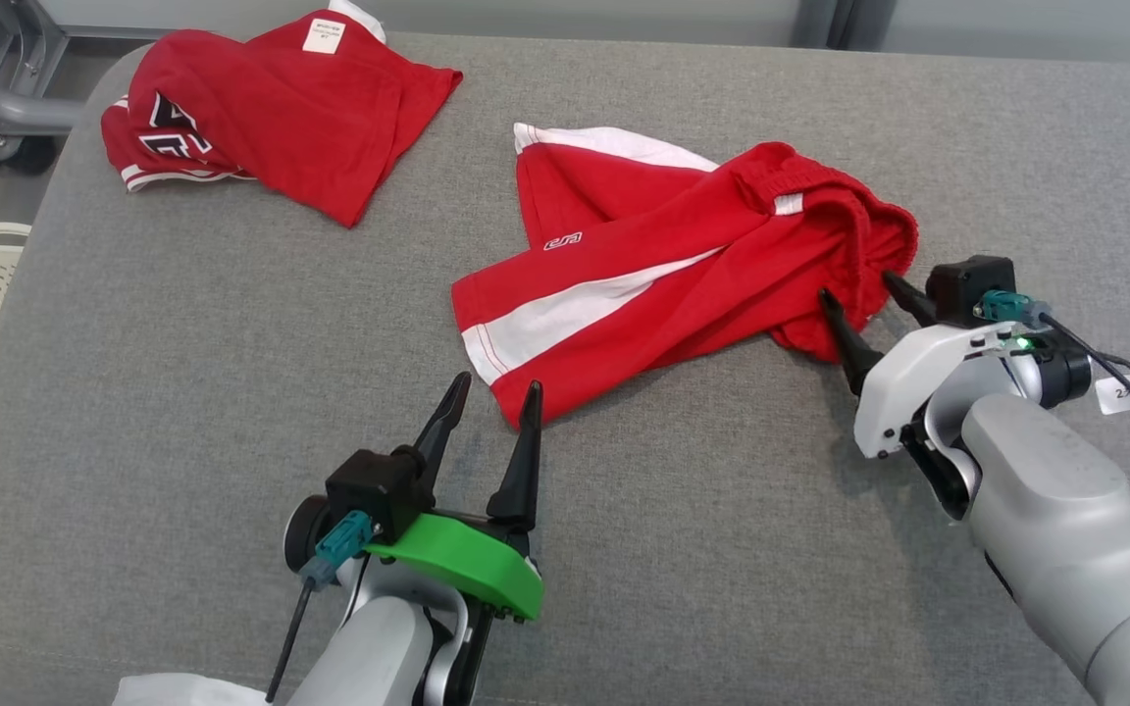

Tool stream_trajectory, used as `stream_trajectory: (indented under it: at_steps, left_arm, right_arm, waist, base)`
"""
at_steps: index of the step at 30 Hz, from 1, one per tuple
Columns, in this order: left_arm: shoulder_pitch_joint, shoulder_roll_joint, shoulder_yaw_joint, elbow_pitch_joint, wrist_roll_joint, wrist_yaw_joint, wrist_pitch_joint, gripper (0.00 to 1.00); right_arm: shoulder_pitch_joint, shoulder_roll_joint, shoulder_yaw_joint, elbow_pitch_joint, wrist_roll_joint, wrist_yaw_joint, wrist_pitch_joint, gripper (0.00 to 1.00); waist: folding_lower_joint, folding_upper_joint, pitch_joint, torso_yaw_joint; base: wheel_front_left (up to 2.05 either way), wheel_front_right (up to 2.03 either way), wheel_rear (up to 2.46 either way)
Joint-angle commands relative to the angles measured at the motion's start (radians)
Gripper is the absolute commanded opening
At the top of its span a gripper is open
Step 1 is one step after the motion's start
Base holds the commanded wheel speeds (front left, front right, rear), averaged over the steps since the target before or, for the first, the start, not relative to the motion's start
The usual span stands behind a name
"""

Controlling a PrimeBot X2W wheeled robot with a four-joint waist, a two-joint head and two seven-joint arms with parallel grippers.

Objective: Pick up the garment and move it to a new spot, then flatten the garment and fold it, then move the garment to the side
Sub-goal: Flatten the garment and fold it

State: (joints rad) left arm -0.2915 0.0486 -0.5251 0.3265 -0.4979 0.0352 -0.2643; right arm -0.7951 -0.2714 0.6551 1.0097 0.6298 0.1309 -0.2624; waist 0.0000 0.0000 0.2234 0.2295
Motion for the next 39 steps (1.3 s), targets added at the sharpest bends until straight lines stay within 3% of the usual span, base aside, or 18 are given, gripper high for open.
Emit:
stream_trajectory:
  at_steps: [1,3,4,5,6,7,8,9,14,18,22,24,31,35,39]
  left_arm:
    - [0.013,0.003,-0.002,0.002,-0.002,-0.004,0.0,1.0]
    - [0.012,0.003,-0.004,0.003,-0.003,-0.004,0.0,1.0]
    - [0.012,0.003,-0.005,0.004,-0.003,-0.003,0.0,1.0]
    - [0.012,0.003,-0.006,0.005,-0.004,-0.003,0.0,1.0]
    - [0.012,0.003,-0.006,0.005,-0.004,-0.003,0.0,1.0]
    - [0.011,0.003,-0.007,0.007,-0.005,-0.002,0.0,1.0]
    - [0.011,0.003,-0.006,0.008,-0.006,-0.001,0.0,1.0]
    - [0.012,0.003,-0.006,0.009,-0.006,0.0,0.0,1.0]
    - [0.021,0.003,0.006,0.01,-0.002,0.005,0.0,1.0]
    - [0.029,0.003,0.019,0.009,0.001,0.005,0.0,1.0]
    - [0.036,0.003,0.031,0.01,0.008,0.003,0.0,1.0]
    - [0.04,0.003,0.042,0.011,0.013,0.001,0.0,1.0]
    - [0.053,0.003,0.069,0.014,0.03,-0.006,0.0,1.0]
    - [0.055,0.003,0.084,0.013,0.037,-0.008,0.0,1.0]
    - [0.052,0.004,0.091,0.019,0.045,-0.016,0.0,1.0]
  right_arm:
    - [-0.01,0.022,-0.01,0.039,-0.008,0.0,0.004,1.0]
    - [-0.014,0.046,-0.016,0.077,-0.005,0.0,0.009,1.0]
    - [-0.015,0.056,-0.016,0.092,-0.003,0.0,0.012,0.79]
    - [-0.017,0.063,-0.015,0.102,-0.002,0.0,0.011,0.47]
    - [-0.017,0.063,-0.015,0.102,-0.002,0.0,0.011,0.47]
    - [-0.019,0.069,-0.013,0.109,-0.001,0.0,0.01,0.37]
    - [-0.019,0.077,-0.013,0.111,0.004,0.0,0.009,0.15]
    - [-0.017,0.084,-0.012,0.107,0.011,0.0,0.008,0.0]
    - [0.018,0.081,-0.011,0.017,0.092,0.0,0.005,0.0]
    - [0.069,0.049,0.0,-0.149,0.198,0.0,0.016,0.0]
    - [0.147,-0.018,-0.003,-0.363,0.316,0.0,0.042,0.0]
    - [0.213,-0.076,-0.028,-0.532,0.393,0.0,0.058,0.0]
    - [0.406,-0.2,-0.128,-0.849,0.491,0.0,0.114,0.0]
    - [0.543,-0.231,-0.215,-0.89,0.493,0.0,0.14,0.0]
    - [0.619,-0.204,-0.312,-0.836,0.468,0.0,0.133,0.0]
  waist:
    - [0.0,0.0,-0.001,0.003]
    - [0.0,0.0,-0.002,0.005]
    - [0.0,0.0,-0.002,0.005]
    - [0.0,0.0,-0.003,0.005]
    - [0.0,0.0,-0.003,0.005]
    - [0.0,0.0,-0.003,0.006]
    - [0.0,0.0,-0.004,0.005]
    - [0.0,0.0,-0.005,0.004]
    - [0.0,0.0,-0.014,-0.014]
    - [0.0,0.0,-0.026,-0.04]
    - [0.0,0.0,-0.04,-0.07]
    - [0.0,0.0,-0.05,-0.093]
    - [0.0,0.0,-0.071,-0.142]
    - [0.0,0.0,-0.074,-0.164]
    - [0.0,0.0,-0.067,-0.188]
  base:
    - [0.0,0.0,0.0]
    - [0.0,0.0,0.0]
    - [0.0,0.0,0.0]
    - [0.0,0.0,0.0]
    - [0.0,0.0,0.0]
    - [0.0,0.0,0.0]
    - [0.0,0.0,0.0]
    - [0.0,0.0,0.0]
    - [0.0,0.0,0.0]
    - [0.0,0.0,0.0]
    - [0.0,0.0,0.0]
    - [0.0,0.0,0.0]
    - [0.0,0.0,0.0]
    - [0.0,0.0,0.0]
    - [0.0,0.0,0.0]
